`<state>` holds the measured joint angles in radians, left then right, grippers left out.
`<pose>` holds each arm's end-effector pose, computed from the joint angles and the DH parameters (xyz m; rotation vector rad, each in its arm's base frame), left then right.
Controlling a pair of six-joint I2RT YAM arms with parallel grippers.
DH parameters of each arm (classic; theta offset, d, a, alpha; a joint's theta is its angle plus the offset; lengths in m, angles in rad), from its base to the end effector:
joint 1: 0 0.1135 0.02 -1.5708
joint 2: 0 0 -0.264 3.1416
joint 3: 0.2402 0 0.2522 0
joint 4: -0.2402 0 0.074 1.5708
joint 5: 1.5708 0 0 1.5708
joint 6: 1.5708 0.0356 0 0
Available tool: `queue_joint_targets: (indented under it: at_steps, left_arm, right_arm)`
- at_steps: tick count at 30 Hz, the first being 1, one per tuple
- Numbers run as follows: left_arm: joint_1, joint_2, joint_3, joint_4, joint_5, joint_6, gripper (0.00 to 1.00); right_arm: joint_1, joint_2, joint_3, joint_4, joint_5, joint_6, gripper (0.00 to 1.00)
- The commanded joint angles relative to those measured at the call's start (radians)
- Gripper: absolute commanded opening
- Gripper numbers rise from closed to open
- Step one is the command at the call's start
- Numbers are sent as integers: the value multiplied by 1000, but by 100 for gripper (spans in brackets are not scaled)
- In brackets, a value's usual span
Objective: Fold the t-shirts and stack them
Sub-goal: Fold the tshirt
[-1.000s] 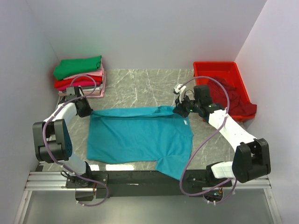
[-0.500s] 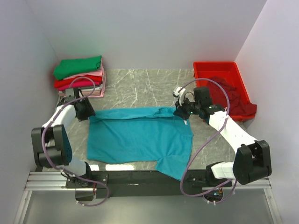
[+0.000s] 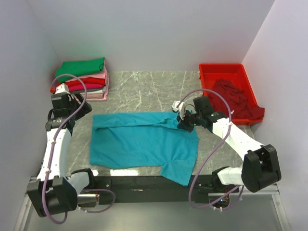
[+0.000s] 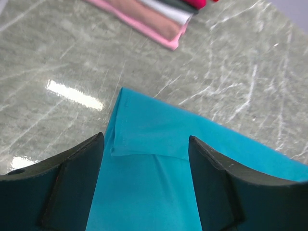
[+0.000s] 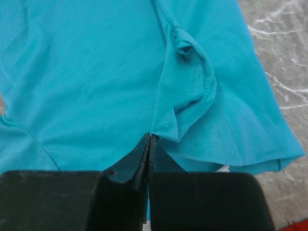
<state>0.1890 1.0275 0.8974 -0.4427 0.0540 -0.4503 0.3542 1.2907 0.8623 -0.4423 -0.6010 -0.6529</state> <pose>0.2226 0.0406 0.3078 -0.6455 2.0508 -0.2102 0.2382 0.1095 0.2410 -1.3419 1.8949 0.5817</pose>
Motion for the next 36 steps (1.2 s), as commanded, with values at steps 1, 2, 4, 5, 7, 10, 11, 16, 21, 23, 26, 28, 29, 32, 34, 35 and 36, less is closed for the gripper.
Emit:
queue_joint_targets:
  at_steps: [1,2,4,5,7,10,11,16,21,23,26,28,29,32,34,35,36]
  left_arm:
    - [4,22,-21,-5,-2,4,75]
    - [3,23,-37,-4,3,5,75]
    - [3,22,-51,5,4,9,74]
    - [4,19,-63,4,6,13,74]
    - [4,14,-72,6,6,19,74]
    - [4,-4,-83,6,18,27,74]
    - [4,-15,-84,7,20,25,74]
    - [4,-38,-91,13,49,30,74]
    - [4,-64,-92,24,72,30,74]
    - [4,-69,-91,25,70,33,74]
    - [1,-72,-91,28,82,36,73]
    - [3,-73,-91,32,86,36,73]
    - [3,-75,-92,33,90,36,73]
    - [1,-73,-92,39,99,36,73]
    - [3,-70,-89,41,109,36,73]
    - [3,-67,-91,44,113,38,73]
    - [3,-67,-89,47,116,36,73]
  right_arm:
    - [34,-10,-12,-6,30,-47,0]
    - [38,-10,-16,-1,38,-47,1]
    - [46,-11,-25,-3,46,-56,4]
    - [54,-14,-28,-4,55,-60,6]
    - [61,-16,-39,-15,64,-88,10]
    - [80,-19,-62,-62,99,-157,29]
    - [80,-22,-63,-109,104,-183,36]
    - [48,-63,-39,-226,112,-278,65]
    - [31,63,110,-136,110,-61,71]
    - [32,206,203,-144,95,-25,70]
    - [32,338,289,-153,78,-49,70]
    - [35,407,332,-177,69,-71,70]
    - [35,424,368,-196,57,-92,69]
    - [45,475,415,-223,75,-126,69]
    - [48,515,435,-234,87,-132,69]
    - [51,525,452,-243,101,-133,69]
    - [55,538,457,-243,107,-131,68]
